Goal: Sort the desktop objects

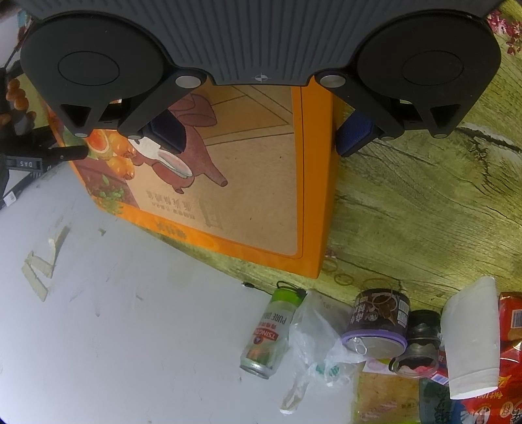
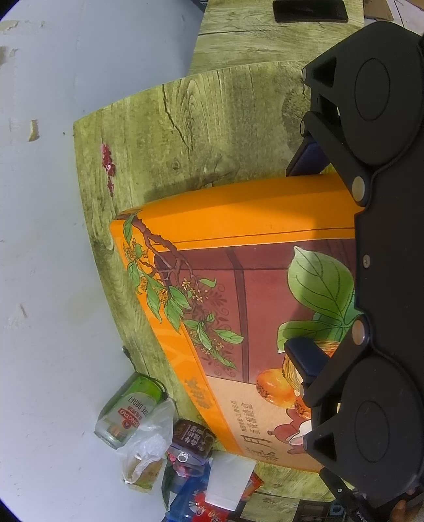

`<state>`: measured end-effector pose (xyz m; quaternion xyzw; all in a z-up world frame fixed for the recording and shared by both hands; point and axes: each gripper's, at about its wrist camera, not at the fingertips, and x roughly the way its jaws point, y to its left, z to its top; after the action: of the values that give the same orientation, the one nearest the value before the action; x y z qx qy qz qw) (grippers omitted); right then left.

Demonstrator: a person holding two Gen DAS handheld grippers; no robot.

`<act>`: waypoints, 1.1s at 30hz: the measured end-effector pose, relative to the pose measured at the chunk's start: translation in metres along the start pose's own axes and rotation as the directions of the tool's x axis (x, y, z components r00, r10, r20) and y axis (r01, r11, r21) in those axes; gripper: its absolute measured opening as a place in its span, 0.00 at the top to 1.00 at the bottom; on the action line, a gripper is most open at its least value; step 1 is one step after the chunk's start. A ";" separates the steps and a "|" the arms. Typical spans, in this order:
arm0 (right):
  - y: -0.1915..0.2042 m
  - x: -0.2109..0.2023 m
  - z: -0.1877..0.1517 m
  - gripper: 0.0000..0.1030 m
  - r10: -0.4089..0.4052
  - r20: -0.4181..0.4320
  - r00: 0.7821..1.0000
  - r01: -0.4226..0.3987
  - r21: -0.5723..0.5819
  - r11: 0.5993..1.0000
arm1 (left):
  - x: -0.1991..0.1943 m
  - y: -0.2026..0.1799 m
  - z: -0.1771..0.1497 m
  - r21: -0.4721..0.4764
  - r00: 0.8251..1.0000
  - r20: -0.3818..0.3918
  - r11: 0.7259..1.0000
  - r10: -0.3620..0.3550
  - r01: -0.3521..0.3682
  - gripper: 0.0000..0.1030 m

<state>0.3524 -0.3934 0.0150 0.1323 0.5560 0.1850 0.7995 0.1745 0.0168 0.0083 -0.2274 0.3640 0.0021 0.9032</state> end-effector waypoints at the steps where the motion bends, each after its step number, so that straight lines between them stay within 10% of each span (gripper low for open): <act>1: 0.000 0.000 0.000 0.00 0.000 0.000 1.000 0.000 0.001 1.000 | 0.000 0.000 0.000 0.002 1.000 -0.001 1.000 0.001 -0.001 0.04; 33: -0.027 -0.027 -0.025 0.00 -0.025 0.170 0.985 0.009 0.090 0.996 | -0.006 -0.020 0.034 0.040 0.994 -0.061 0.995 0.096 -0.094 0.03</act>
<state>0.3240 -0.4292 0.0177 0.1785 0.4943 0.1412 0.8390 0.1959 0.0136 0.0421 -0.1931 0.4026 0.0311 0.8943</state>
